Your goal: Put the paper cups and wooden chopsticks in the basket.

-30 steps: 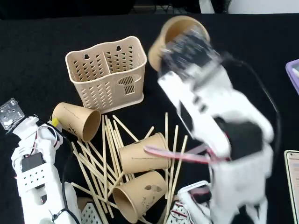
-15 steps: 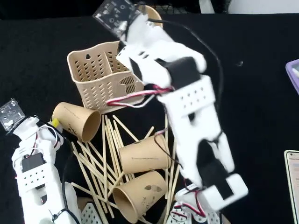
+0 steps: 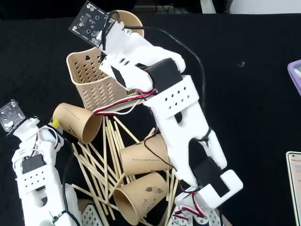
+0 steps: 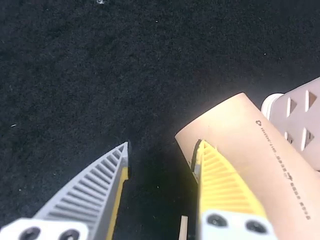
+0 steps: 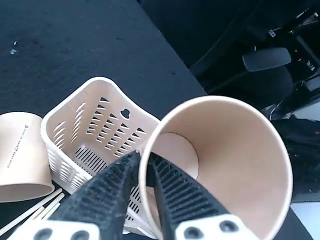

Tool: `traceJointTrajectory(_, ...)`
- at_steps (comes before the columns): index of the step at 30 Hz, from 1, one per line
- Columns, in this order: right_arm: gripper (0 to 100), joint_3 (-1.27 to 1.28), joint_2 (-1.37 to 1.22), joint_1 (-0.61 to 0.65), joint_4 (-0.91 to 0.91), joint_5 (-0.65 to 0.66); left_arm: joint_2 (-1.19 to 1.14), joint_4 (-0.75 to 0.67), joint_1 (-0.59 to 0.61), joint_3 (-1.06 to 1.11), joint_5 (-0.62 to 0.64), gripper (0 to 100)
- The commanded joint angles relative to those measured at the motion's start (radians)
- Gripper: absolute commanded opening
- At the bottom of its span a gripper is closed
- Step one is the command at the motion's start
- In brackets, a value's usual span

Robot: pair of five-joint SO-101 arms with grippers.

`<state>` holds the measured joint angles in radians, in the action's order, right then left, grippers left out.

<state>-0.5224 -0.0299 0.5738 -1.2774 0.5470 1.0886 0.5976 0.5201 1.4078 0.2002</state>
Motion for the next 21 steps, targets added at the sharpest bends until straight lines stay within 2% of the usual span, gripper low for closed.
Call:
traceJointTrajectory(1, 1.1, -0.002, 0.005, 0.006, -0.006, 0.006, 0.003, -0.014, 0.008, -0.007, 0.005, 22)
traceJointTrajectory(7, 1.1, 0.004, 0.005, -0.044, -0.002, 0.006, 0.003, -0.012, 0.008, -0.005, 0.005, 22)
traceJointTrajectory(13, 2.6, 0.021, 0.005, -0.044, -0.002, 0.006, 0.003, -0.012, 0.010, -0.005, 0.005, 22)
traceJointTrajectory(19, 30.2, 0.021, 0.015, -0.046, -0.006, 0.000, 0.003, -0.012, 0.010, -0.005, 0.005, 22)
traceJointTrajectory(21, 33.2, 0.010, 0.016, -0.048, -0.006, -0.002, 0.003, -0.012, 0.010, -0.005, 0.005, 22)
